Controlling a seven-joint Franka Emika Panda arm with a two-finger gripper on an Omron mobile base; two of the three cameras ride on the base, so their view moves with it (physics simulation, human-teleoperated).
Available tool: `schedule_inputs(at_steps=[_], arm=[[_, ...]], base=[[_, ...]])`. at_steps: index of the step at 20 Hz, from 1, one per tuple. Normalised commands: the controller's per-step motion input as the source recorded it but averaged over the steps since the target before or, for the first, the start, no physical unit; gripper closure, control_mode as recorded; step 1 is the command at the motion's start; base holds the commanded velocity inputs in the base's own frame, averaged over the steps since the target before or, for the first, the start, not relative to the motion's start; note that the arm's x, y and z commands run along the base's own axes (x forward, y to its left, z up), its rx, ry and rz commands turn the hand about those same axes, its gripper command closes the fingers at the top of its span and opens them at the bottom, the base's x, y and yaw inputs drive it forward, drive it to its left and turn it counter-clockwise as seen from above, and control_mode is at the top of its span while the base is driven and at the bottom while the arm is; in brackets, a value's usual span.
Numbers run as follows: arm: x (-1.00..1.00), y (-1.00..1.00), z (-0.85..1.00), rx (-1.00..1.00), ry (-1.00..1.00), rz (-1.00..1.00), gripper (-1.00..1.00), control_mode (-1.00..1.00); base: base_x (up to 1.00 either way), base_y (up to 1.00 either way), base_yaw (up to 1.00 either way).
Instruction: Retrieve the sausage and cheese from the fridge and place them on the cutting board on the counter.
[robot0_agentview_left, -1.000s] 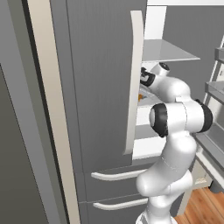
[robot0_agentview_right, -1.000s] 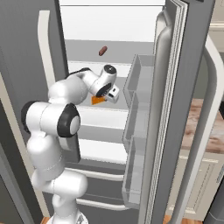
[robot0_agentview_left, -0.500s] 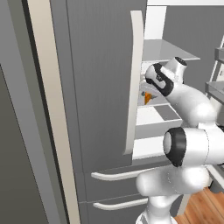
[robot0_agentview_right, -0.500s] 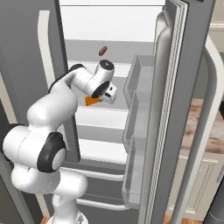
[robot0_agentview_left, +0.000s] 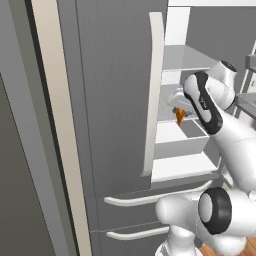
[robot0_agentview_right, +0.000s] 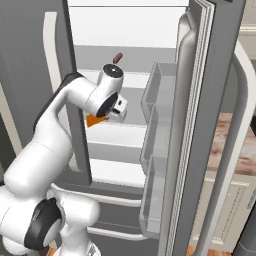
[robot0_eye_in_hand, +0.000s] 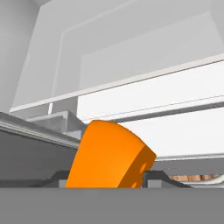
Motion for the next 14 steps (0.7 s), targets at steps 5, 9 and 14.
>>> schedule_inputs(at_steps=[5, 9, 14], arm=[[-1.00, 0.12, 0.19, -0.05, 0.00, 0.03, 1.00, -1.00], [-1.00, 0.12, 0.23, 0.00, 0.00, 0.01, 1.00, -1.00], [-0.91, 0.15, 0.02, -0.03, 0.00, 0.06, 1.00, -1.00]], base=[[0.00, 0.00, 0.00], [0.00, 0.00, 0.00], [0.00, 0.00, 0.00]])
